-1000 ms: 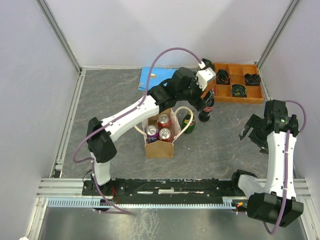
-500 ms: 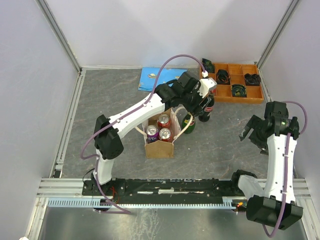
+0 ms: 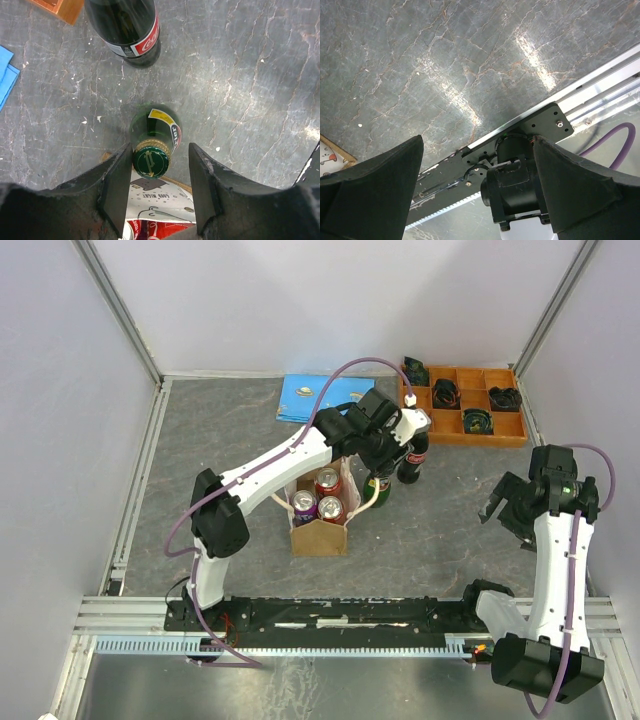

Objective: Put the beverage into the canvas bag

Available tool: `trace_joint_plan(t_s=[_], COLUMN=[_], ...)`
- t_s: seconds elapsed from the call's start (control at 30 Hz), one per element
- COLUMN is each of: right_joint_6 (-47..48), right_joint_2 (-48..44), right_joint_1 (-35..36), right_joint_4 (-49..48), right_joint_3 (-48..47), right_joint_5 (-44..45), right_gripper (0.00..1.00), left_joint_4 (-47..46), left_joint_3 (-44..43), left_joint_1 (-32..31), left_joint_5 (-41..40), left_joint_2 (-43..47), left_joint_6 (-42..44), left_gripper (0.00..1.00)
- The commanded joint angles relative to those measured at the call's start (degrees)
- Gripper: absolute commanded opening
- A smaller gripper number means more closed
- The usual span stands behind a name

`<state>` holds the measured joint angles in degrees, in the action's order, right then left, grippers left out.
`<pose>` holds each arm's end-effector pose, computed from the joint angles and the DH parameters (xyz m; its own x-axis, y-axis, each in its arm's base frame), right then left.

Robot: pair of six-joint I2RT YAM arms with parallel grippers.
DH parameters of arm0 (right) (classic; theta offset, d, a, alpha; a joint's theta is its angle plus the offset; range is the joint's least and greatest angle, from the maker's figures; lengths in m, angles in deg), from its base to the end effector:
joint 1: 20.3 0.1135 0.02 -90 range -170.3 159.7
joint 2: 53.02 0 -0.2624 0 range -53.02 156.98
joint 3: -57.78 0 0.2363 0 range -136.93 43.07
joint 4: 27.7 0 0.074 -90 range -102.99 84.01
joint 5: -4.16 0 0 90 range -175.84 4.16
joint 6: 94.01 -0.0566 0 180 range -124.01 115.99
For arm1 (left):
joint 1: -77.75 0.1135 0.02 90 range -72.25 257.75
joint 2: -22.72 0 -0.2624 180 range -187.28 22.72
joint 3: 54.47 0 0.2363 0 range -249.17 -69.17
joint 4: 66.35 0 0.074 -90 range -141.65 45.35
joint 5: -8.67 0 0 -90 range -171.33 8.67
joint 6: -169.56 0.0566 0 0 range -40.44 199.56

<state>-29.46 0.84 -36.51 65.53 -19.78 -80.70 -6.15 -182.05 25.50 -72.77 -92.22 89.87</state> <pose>0.1207 -0.0404 0.2982 -0.6799 0.6434 -0.3518 0.6648 0.7433 0.0745 0.2682 -0.3601 0.3072 -0.2936 0.6682 -0.6836 0.9106 0.4131 0.0127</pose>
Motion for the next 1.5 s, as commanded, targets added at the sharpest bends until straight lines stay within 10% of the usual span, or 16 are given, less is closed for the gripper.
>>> trace_joint_plan(t_s=[0.0, 0.57, 0.97, 1.07, 1.47], right_joint_6=[0.44, 0.45, 0.44, 0.38, 0.32], right_joint_2=[-0.85, -0.70, -0.53, -0.43, -0.18], right_joint_1=[-0.22, -0.14, -0.16, -0.15, -0.18], right_joint_4=[0.15, -0.02, -0.20, -0.21, -0.04], right_joint_3=[-0.02, 0.20, 0.40, 0.36, -0.15], right_joint_5=[1.01, 1.31, 1.18, 1.18, 1.22], right_gripper=[0.99, 0.99, 0.99, 0.99, 0.99], left_joint_4=[2.76, 4.21, 5.86, 5.85, 1.63], left_joint_3=[-2.57, -3.69, -3.67, -3.56, -6.59], left_joint_1=[-0.31, -0.43, -0.70, -0.78, -0.71], left_joint_5=[-0.75, -1.09, -1.01, -1.09, -3.66], left_joint_2=[-1.15, -3.10, -3.45, -3.45, -0.64], left_joint_6=[3.89, 6.04, 7.32, 7.56, 10.13], left_gripper=[0.53, 0.45, 0.24, 0.03, 0.03])
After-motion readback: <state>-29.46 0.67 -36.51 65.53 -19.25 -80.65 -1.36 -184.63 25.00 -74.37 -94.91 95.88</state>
